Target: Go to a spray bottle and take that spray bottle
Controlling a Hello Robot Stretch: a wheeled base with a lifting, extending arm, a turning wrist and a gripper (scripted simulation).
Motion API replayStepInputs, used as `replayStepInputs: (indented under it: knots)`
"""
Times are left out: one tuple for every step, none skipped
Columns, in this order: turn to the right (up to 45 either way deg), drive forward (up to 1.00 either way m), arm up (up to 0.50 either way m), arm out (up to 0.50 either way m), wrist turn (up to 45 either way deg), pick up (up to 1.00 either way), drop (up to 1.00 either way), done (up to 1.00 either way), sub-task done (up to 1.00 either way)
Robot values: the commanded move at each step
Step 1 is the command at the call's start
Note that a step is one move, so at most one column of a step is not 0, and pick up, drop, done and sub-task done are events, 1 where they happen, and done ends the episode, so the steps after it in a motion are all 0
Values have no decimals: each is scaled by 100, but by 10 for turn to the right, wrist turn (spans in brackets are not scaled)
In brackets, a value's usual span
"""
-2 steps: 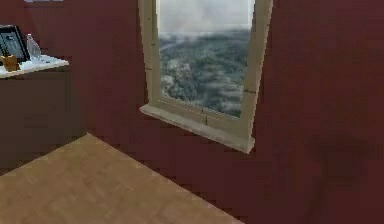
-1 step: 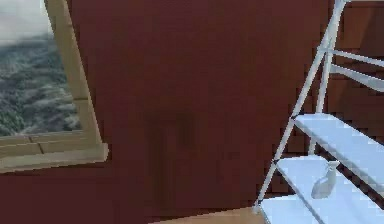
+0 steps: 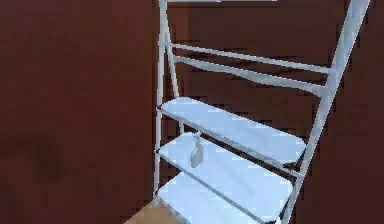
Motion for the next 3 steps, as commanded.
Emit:
replayStepInputs:
  knots:
    - [0, 45, 0, 0, 0, 0, 0, 0, 0]
    - [-450, 0, 0, 0, 0, 0, 0, 0, 0]
    - [-360, 0, 0, 0, 0, 0, 0, 0, 0]
